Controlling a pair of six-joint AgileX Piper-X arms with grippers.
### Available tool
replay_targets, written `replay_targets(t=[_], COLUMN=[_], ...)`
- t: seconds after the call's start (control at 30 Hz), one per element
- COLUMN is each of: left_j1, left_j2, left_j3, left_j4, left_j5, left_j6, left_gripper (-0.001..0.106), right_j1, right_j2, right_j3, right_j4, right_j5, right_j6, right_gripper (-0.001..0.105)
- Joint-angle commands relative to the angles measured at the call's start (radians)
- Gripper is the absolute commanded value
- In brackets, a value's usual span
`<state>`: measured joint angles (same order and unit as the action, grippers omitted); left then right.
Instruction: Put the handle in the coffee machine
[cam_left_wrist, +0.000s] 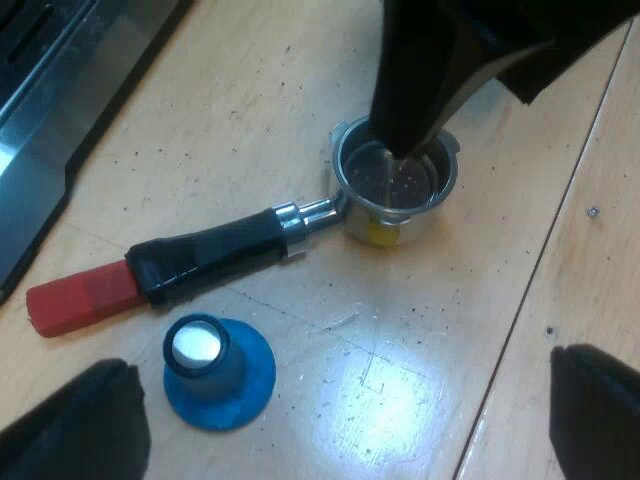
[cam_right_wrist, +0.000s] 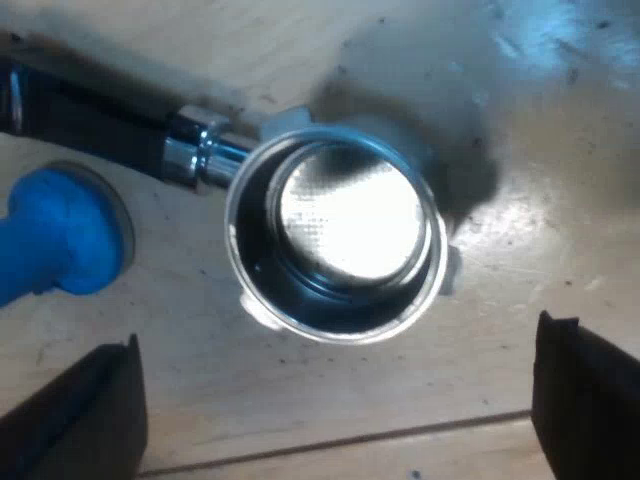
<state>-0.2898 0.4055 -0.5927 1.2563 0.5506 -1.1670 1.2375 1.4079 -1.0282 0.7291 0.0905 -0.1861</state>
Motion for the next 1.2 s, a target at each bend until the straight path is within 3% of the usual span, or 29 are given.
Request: replay_targets(t=[0.03, 0.5, 0.63, 1.2], left_j1=[-0.004, -0.004, -0.004, -0.004], left_j2=[0.001, 0.001, 0.001, 0.001], left_j3=[-0.007, -0.007, -0.007, -0.007], left_j4=[0.008, 0.008, 0.008, 0.008], left_j5=[-0.007, 0.007, 0.007, 0.008], left_j6=[-0.001, -0.001, -0.001, -0.001], left_gripper=[0.083, 0.083, 0.083, 0.083], right_j1=[-0.028, -0.06, -0.06, -0.088], right_j2=[0.019, 0.09, 0.141, 0.208], right_j3=[-0.023, -0.023, -0.023, -0.023], right_j4=[-0.007, -0.044, -0.073, -0.098], right_j5=[-0.013, -0.073, -0.09, -0.125], right_j6=[0.005, 0.061, 0.119, 0.099], right_gripper=[0.079, 0.079, 0.079, 0.079])
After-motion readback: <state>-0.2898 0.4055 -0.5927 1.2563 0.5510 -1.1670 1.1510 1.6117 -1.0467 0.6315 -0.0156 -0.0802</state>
